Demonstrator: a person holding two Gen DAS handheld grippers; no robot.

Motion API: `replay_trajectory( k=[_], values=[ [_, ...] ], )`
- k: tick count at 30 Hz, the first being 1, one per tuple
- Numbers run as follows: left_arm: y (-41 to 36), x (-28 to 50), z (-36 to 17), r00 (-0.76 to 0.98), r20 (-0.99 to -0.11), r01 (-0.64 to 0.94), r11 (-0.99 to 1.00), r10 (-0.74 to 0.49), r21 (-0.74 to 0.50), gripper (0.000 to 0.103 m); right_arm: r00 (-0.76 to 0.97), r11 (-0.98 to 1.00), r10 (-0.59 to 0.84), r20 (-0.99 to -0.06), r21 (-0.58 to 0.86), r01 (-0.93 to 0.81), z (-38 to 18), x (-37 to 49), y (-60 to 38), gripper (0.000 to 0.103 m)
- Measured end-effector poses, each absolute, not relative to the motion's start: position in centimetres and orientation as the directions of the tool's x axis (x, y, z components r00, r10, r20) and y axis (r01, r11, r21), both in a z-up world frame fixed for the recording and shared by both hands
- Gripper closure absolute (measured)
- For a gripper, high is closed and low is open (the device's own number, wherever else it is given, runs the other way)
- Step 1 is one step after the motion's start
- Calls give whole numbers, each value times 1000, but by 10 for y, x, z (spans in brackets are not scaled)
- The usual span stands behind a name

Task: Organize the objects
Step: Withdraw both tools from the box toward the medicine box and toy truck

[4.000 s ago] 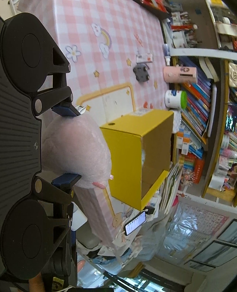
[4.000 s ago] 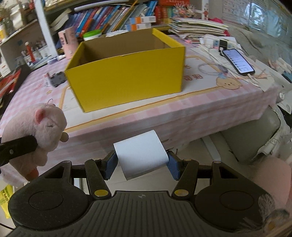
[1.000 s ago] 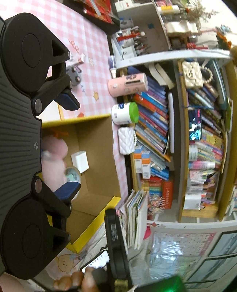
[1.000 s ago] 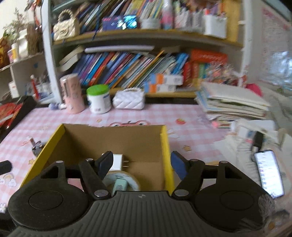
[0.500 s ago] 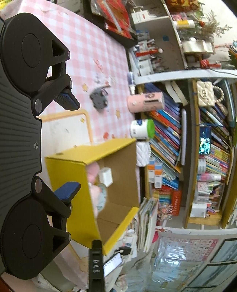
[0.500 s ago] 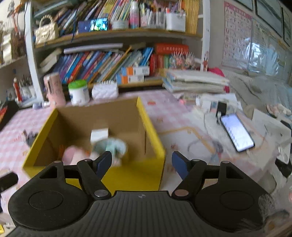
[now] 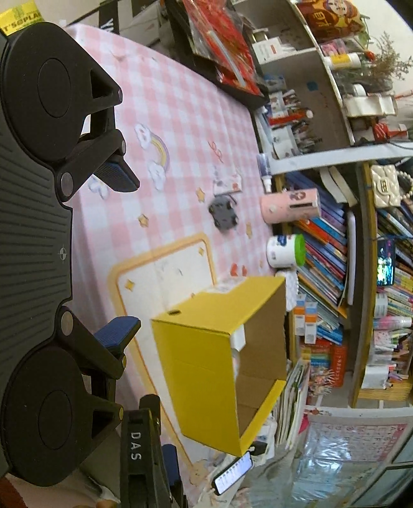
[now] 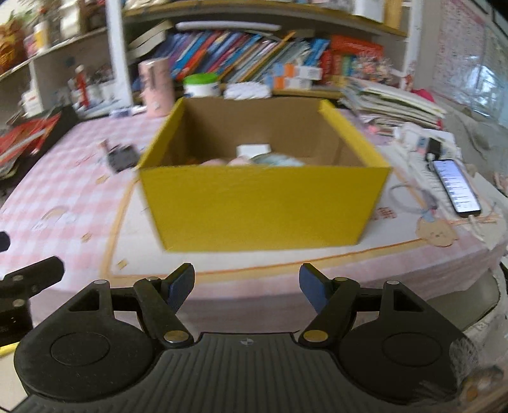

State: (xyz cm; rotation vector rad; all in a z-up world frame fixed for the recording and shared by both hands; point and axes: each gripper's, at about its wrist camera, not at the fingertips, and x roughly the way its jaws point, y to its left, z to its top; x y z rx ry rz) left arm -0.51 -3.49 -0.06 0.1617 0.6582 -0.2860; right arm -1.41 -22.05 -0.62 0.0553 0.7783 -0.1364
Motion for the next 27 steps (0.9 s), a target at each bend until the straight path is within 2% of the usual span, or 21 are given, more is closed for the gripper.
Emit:
replay_trajectory(
  k=[27],
  values=[
    [77,-36,2,789,-610,140,988,-71,67,15,720,997,65,-691,18,-72,-4,-15,-95,32]
  ],
)
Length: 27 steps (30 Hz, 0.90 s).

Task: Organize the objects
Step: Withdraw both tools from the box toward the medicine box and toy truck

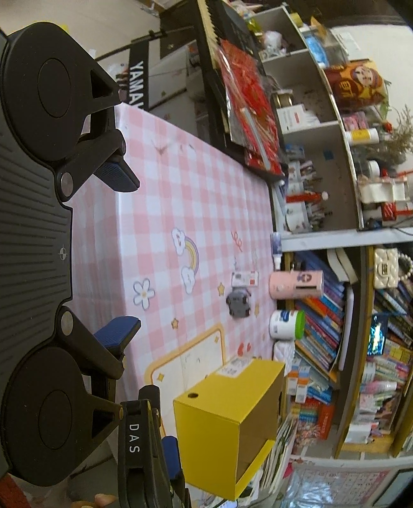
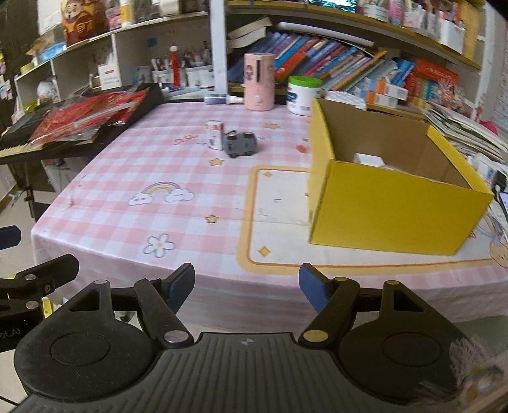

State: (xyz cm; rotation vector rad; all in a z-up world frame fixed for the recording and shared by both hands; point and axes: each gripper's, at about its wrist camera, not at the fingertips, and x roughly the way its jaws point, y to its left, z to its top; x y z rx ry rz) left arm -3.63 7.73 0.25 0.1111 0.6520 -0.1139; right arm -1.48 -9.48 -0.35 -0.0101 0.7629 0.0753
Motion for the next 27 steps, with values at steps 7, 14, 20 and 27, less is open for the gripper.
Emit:
replay_trajectory(
  k=[7,14,20,27],
  values=[
    [85,-23,-3,781,-623,110,992,-47,64,15,708,993,94,-700,17,-115,-9,2,-82,33],
    [89,5,-5,772,-634,89,995,-35,54,15,698,990,110,-708,18,-137,-12,33,-77,33],
    [88,35,-5,768,-641,69,997,-24,45,15,694,989,116,-711,16,-148,-12,67,-78,33],
    [84,70,-4,768,-640,43,999,-13,32,15,701,987,122,-703,11,-160,-9,107,-83,34]
  ],
)
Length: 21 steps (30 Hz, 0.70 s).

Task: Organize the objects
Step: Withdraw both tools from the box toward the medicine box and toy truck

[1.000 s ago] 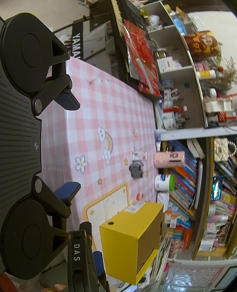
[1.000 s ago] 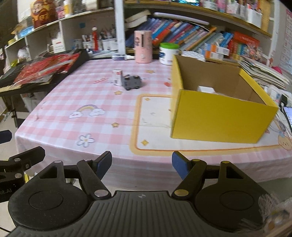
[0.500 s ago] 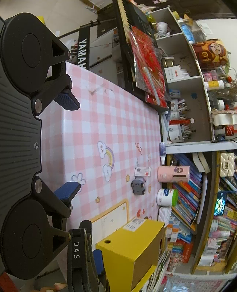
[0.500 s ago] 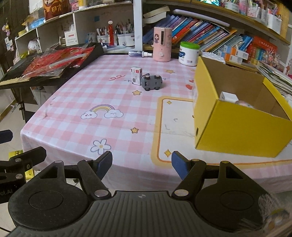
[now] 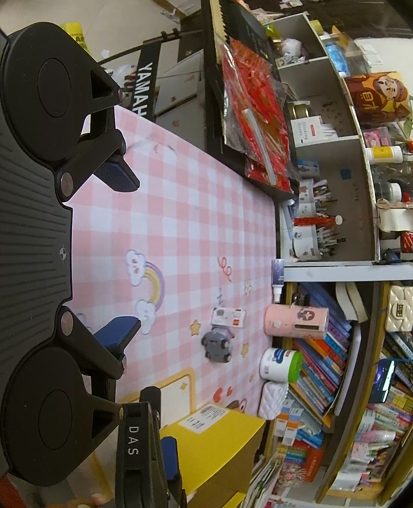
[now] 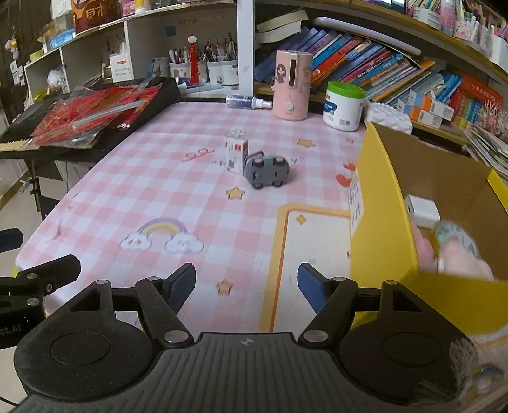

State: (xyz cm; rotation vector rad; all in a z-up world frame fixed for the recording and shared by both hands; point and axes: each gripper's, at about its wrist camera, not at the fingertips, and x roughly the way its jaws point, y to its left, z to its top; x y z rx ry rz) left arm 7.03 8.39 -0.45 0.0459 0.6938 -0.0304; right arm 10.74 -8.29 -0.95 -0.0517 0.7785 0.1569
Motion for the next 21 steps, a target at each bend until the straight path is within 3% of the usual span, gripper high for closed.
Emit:
replay_trajectory(
  k=[21],
  values=[
    [61,153,-10,756,-655,21,999,15,47,15,710,985,143,-689,32,-167,-7,227,-93,34]
  ],
)
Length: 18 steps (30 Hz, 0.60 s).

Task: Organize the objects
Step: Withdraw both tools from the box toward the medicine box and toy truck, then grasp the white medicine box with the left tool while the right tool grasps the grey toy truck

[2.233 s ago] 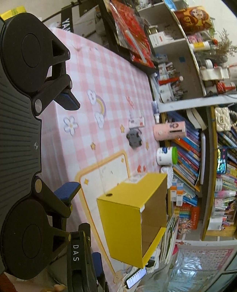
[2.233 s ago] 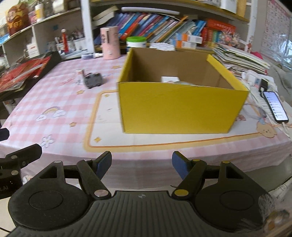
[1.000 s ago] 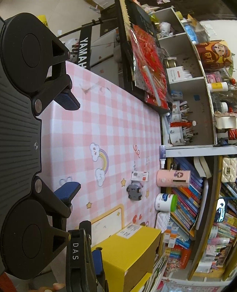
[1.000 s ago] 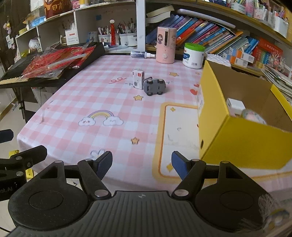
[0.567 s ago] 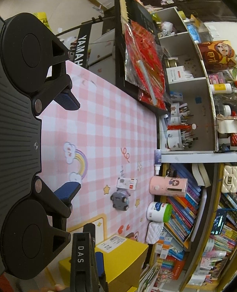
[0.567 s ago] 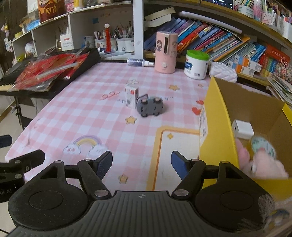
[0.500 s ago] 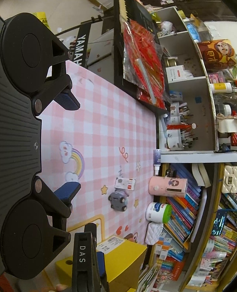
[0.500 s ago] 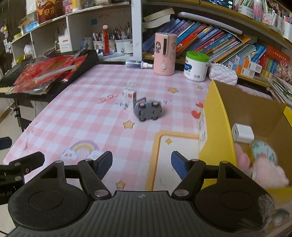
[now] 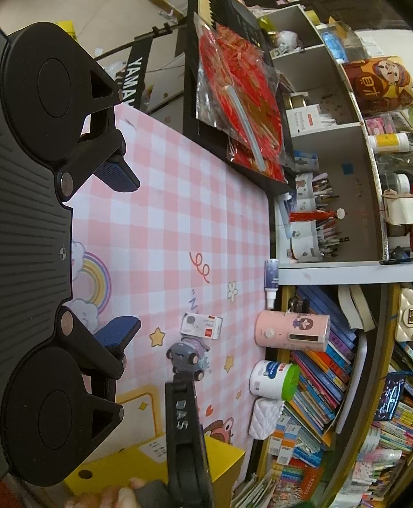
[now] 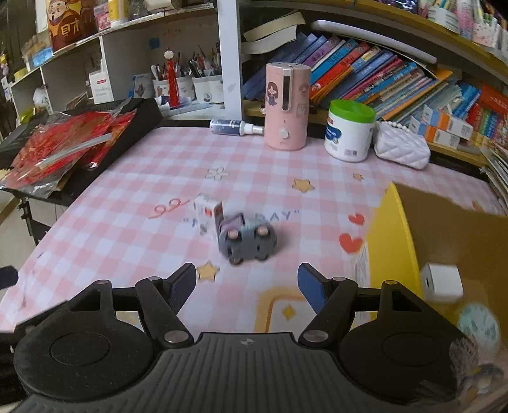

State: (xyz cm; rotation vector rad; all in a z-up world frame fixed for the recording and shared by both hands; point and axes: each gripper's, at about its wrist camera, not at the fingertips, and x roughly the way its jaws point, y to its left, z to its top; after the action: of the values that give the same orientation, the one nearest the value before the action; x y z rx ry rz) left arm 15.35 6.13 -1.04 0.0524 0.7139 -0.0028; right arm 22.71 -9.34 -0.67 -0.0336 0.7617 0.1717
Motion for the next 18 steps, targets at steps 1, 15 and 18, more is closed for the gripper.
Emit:
replay_trajectory(
  k=[1,15,18],
  values=[
    [61,157,-11,755,-656,20,999,16,48,15,706,984,144,-693,27,-174,-8,234,-91,34],
    [62,193,-24,720,-693,16,998,30,60,15,617,971,128,-777,-27,-236,-44,307,-70,32],
    [60,197,-26,714,-699,26,998,24,61,15,612,973,117,-782,-34,-230,-52,313,-70,34]
  ],
)
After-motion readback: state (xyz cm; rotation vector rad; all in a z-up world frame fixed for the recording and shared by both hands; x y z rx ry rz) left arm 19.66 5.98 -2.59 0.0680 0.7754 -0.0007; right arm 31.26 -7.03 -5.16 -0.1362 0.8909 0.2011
